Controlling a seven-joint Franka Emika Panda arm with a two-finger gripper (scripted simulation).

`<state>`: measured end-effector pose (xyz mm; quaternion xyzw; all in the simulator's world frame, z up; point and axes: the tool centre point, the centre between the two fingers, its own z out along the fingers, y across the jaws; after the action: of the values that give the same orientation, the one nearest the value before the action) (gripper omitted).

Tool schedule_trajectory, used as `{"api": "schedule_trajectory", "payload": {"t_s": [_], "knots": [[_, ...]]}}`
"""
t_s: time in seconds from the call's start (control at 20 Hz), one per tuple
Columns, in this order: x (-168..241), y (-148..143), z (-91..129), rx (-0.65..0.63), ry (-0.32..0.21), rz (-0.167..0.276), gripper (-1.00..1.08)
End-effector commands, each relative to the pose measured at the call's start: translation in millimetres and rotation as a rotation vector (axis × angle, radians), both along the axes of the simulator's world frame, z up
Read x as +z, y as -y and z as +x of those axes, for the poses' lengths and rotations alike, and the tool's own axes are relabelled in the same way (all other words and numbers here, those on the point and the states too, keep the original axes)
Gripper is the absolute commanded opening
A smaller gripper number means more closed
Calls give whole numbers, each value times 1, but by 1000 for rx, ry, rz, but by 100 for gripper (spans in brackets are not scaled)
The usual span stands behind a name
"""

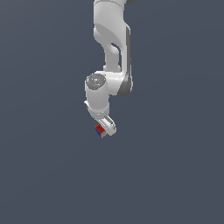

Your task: Pick up the object and move it to a goal position.

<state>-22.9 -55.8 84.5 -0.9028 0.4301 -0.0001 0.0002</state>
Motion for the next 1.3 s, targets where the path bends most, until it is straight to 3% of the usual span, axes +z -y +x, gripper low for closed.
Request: {"api": "schedule_trajectory", "payload": {"t_s": [0.0, 1.0, 1.05, 1.25], "knots": [[-1, 0, -1, -12, 0, 0, 100], [-51, 0, -1, -13, 0, 0, 100], [-51, 0, -1, -13, 0, 0, -100], [-51, 0, -1, -13, 0, 0, -100]]}}
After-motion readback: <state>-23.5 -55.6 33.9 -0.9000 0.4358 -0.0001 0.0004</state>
